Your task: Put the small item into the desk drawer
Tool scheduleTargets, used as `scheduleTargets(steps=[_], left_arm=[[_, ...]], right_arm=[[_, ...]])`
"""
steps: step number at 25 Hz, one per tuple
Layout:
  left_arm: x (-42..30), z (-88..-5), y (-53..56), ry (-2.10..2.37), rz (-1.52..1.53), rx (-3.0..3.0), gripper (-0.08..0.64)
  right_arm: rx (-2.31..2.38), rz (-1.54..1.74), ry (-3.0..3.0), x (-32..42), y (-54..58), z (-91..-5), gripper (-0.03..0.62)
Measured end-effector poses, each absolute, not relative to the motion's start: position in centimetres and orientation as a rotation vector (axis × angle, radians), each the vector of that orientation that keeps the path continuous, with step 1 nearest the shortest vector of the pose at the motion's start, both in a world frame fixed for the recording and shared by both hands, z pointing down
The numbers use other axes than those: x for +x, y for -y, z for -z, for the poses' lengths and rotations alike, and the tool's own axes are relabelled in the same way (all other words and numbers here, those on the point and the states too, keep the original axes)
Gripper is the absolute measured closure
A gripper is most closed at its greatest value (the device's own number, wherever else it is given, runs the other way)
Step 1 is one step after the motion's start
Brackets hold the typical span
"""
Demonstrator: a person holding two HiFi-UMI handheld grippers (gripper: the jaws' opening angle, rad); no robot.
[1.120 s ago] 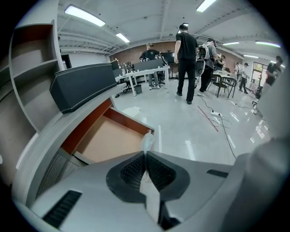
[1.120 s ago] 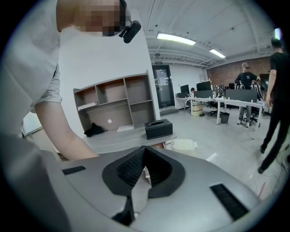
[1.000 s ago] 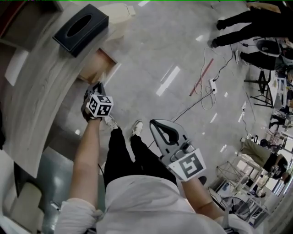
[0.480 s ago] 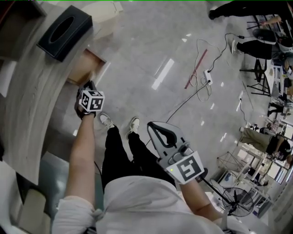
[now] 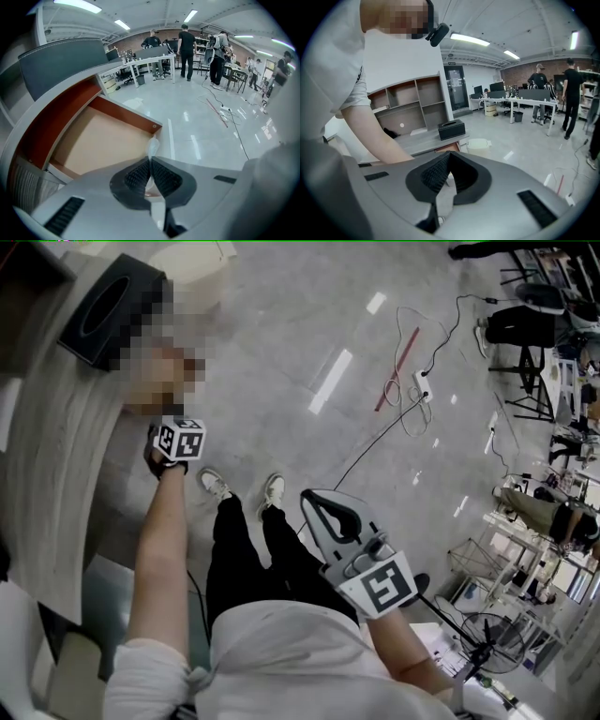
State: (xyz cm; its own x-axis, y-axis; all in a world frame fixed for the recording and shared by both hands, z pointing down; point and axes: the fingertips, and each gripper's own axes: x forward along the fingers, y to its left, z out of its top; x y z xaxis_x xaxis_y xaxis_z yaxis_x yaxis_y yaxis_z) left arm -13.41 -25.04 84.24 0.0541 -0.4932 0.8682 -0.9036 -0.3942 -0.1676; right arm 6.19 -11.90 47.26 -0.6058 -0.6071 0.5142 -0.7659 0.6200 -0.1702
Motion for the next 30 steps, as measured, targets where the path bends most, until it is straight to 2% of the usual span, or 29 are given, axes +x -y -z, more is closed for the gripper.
scheduleTargets(steps=[30], left_arm=[[-11.0, -84.0, 25.2, 1.418, -1.072, 1.875, 0.538]], right_arm=[[1.098, -0.534, 2.452, 8.3, 11.9, -47.4, 0.569]])
